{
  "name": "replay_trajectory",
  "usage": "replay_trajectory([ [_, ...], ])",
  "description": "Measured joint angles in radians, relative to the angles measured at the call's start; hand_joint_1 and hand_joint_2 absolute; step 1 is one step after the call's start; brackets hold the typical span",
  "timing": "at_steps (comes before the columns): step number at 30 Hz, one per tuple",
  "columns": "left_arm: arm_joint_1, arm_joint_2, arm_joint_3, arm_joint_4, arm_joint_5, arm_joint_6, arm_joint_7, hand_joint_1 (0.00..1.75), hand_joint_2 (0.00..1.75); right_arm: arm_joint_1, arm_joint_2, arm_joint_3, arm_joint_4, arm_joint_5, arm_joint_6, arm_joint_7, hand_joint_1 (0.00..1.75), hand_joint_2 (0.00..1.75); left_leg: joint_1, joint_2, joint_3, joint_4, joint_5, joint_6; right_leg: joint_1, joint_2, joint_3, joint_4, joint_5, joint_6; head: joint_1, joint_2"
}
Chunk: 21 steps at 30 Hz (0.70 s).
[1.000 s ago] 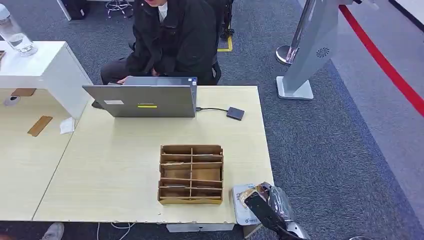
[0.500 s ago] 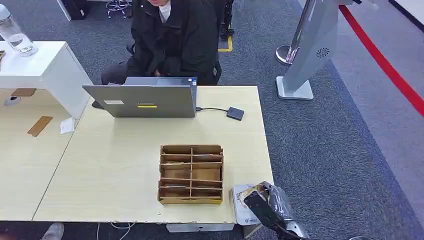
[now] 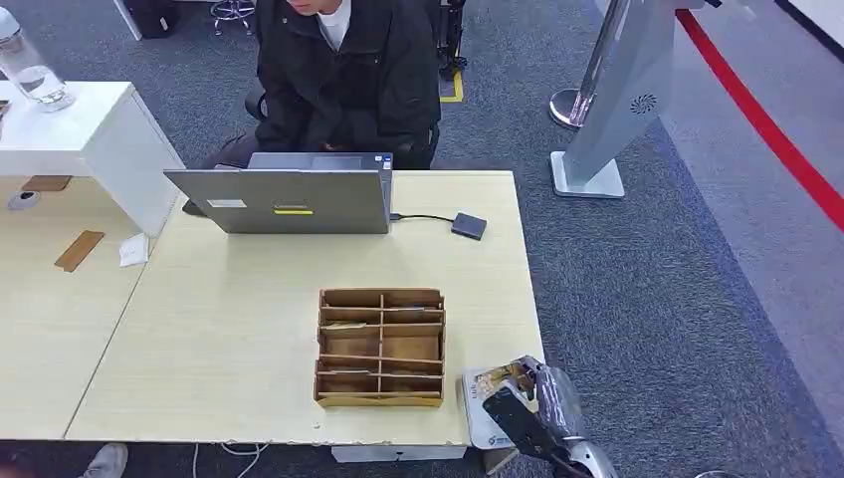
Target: Pass the card to the sensor for recognition and then transmit it.
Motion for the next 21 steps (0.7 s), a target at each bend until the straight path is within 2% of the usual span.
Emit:
replay_trajectory([
  [7, 0.0, -0.006, 0.007, 0.0, -0.01, 0.0, 0.0, 0.0, 0.0, 0.009, 0.016, -0.041, -0.079, 0.108, -0.113, -0.071, 1.75, 1.75, 0.0, 0.0, 0.0, 0.0, 0.0, 0.0, 0.0, 0.0, 0.0, 0.0, 0.0, 0.0, 0.0, 0.0],
  [14, 0.0, -0.01, 0.008, 0.0, -0.026, 0.0, 0.0, 0.0, 0.0, 0.015, 0.031, -0.061, -0.17, 0.208, -0.193, -0.124, 1.75, 1.75, 0.0, 0.0, -0.001, 0.0, 0.0, 0.0, 0.0, 0.0, -0.001, 0.0, 0.0, 0.0, 0.0, 0.0],
  [21, -0.001, -0.01, 0.008, 0.0, -0.053, -0.001, 0.0, 0.0, 0.0, 0.011, 0.034, -0.047, -0.253, 0.316, -0.221, -0.151, 1.75, 1.75, 0.0, 0.0, -0.001, 0.0, 0.0, 0.0, 0.0, 0.0, -0.001, 0.0, 0.0, 0.0, 0.0, 0.0],
])
